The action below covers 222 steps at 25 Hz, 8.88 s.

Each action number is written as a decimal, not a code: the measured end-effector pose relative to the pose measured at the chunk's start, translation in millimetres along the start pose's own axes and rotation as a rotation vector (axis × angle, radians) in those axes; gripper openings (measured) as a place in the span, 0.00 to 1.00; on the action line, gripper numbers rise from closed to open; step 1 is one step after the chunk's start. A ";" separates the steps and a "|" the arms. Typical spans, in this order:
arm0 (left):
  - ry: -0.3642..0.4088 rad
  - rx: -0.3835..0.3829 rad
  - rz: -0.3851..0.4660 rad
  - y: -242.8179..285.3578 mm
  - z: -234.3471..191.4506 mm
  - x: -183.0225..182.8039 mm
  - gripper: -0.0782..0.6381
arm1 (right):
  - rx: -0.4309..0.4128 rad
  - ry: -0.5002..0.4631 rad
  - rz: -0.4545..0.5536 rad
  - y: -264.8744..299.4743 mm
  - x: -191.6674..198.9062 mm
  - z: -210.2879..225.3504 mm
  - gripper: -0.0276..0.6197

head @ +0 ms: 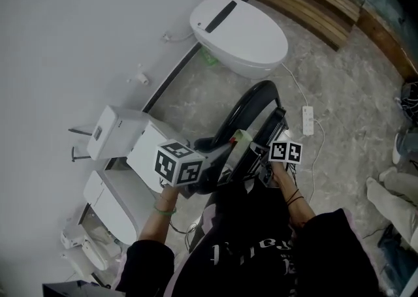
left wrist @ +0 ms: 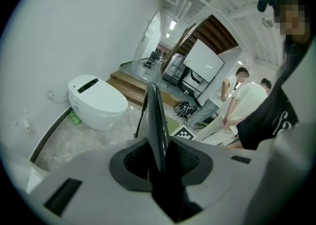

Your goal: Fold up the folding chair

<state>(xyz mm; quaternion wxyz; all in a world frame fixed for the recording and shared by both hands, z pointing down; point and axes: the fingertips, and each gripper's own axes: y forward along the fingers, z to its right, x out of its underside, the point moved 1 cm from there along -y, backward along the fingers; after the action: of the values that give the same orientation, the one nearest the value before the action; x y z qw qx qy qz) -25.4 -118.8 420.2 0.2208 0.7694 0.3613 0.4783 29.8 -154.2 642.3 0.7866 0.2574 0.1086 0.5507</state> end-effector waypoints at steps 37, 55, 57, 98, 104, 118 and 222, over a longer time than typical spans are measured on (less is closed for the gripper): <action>-0.036 -0.018 0.099 -193.1 -335.9 -80.6 0.25 | -0.018 -0.040 -0.007 329.8 -125.9 -219.5 0.18; -0.268 -0.255 0.144 -212.2 -498.5 -178.3 0.25 | -0.070 -0.145 -0.290 482.0 -252.5 -289.1 0.18; -0.292 -0.271 0.149 -211.7 -513.7 -190.6 0.25 | -0.070 -0.156 -0.314 493.2 -268.3 -293.9 0.18; -0.107 -0.214 -0.053 -278.9 -783.1 -290.2 0.25 | -0.041 0.032 0.022 700.2 -388.8 -394.9 0.18; -0.093 -0.239 -0.073 -282.8 -796.4 -285.6 0.25 | -0.030 0.000 0.014 710.8 -389.4 -401.9 0.19; 0.078 -0.469 -0.104 -288.9 -806.4 -292.5 0.27 | -0.029 -0.150 -0.094 712.7 -388.7 -405.6 0.22; -0.407 -0.208 0.580 -119.9 -118.6 59.7 0.13 | -0.113 -0.764 0.119 29.8 -6.6 -283.5 0.10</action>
<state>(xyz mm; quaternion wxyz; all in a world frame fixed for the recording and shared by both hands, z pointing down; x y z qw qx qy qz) -156.1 3.2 425.2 0.2203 0.8927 0.0265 0.3923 -125.6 -71.7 418.0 0.7500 0.4061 -0.2376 0.4650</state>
